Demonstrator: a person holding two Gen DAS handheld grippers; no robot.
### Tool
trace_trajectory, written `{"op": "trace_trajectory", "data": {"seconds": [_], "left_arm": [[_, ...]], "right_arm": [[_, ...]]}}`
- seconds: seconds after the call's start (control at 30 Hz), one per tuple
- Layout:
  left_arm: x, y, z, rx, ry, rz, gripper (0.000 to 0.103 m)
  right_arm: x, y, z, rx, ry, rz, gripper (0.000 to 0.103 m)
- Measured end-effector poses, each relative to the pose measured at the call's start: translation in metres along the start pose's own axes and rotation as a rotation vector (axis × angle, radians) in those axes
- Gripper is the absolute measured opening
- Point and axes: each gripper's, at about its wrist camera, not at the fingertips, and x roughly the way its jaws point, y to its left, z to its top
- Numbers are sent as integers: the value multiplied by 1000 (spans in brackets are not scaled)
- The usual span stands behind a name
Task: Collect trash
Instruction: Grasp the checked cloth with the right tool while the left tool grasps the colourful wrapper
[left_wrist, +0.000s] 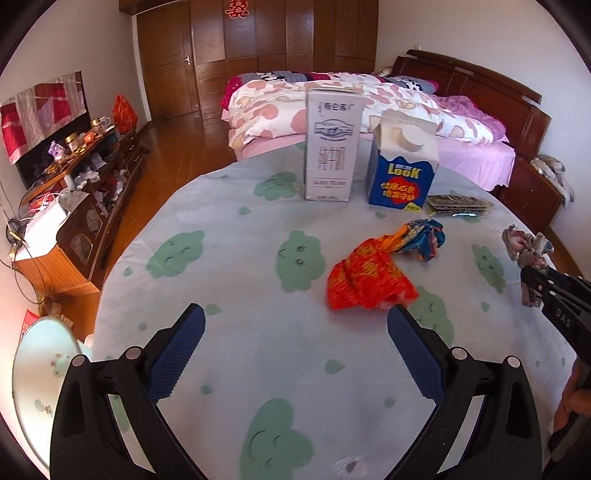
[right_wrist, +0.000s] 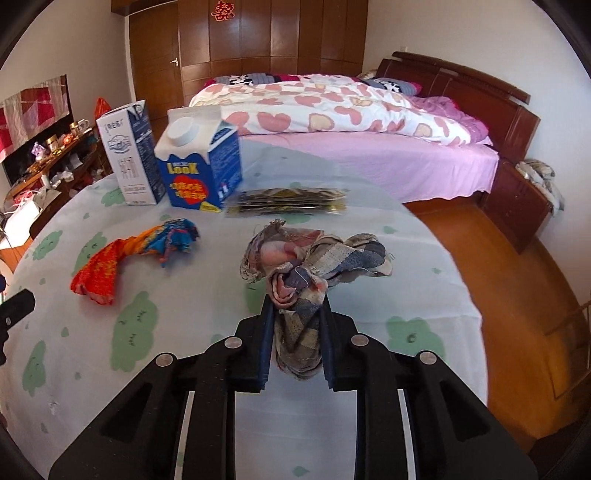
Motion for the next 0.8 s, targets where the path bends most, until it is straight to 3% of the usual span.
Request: {"op": "trace_trajectory", "data": {"seconds": [0.13, 0.33, 0.4, 0.47, 0.53, 0.8], "left_arm": [[33, -31, 19, 19, 32, -42, 95], [81, -52, 28, 4, 143, -56, 71], [82, -60, 28, 42, 120, -31, 66], [81, -64, 29, 48, 114, -51, 45], [79, -66, 29, 52, 112, -63, 33], [43, -46, 11, 5, 65, -30, 32]], "right_arm": [[9, -22, -4, 60, 33, 34, 23], [5, -37, -7, 94, 30, 66, 23], [8, -38, -7, 105, 33, 77, 23], [10, -38, -8, 114, 46, 84, 23], [11, -33, -6, 112, 47, 84, 23], [16, -25, -3, 105, 28, 57, 23]]}}
